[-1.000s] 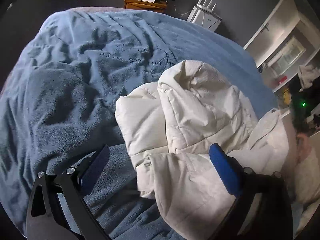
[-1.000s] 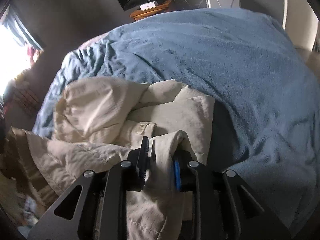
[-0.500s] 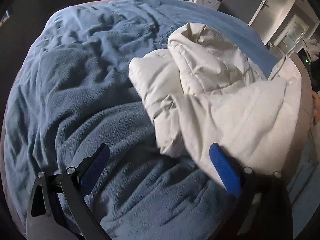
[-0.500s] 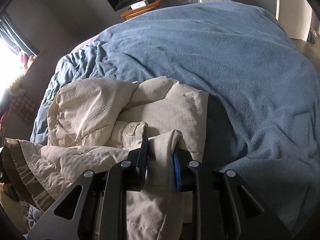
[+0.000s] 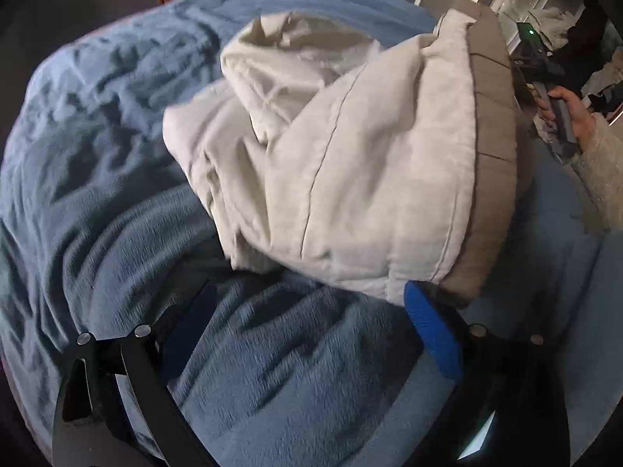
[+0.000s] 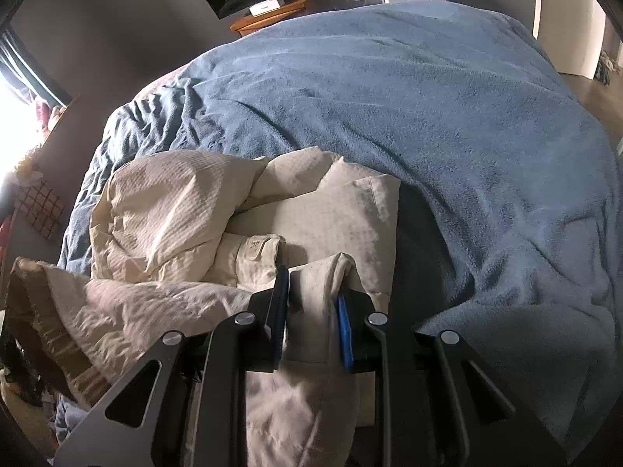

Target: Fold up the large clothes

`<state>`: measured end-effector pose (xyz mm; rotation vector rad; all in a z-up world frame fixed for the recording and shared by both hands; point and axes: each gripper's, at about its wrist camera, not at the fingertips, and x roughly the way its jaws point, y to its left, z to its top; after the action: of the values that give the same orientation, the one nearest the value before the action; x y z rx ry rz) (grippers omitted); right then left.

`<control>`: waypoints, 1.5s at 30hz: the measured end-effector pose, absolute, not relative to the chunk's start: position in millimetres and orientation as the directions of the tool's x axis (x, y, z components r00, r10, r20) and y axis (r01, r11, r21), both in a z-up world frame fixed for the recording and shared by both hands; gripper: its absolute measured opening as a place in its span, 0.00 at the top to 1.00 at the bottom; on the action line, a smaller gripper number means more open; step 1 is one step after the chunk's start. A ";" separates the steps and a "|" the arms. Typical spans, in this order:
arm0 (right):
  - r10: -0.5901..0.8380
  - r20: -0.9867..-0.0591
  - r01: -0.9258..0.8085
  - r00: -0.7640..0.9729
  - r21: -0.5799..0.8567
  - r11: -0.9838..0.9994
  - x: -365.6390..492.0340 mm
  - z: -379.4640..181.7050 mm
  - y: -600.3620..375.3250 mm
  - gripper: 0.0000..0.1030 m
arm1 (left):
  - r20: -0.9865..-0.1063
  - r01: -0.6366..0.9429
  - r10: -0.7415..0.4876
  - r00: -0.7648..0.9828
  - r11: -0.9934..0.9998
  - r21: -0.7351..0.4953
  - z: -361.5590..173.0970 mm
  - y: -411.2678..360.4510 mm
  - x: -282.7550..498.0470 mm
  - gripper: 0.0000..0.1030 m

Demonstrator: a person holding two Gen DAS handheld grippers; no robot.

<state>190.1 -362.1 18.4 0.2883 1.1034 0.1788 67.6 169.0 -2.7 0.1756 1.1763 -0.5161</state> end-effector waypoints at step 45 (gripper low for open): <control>0.283 -0.800 -0.305 0.529 0.132 0.943 142.9 50.0 -263.3 0.25 | -0.786 0.388 -0.283 0.550 0.920 -0.060 25.9 93.5 137.1 0.08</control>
<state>142.9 -263.3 50.0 -0.0258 0.9510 0.3512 137.1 93.5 25.9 0.1262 0.9053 -0.3986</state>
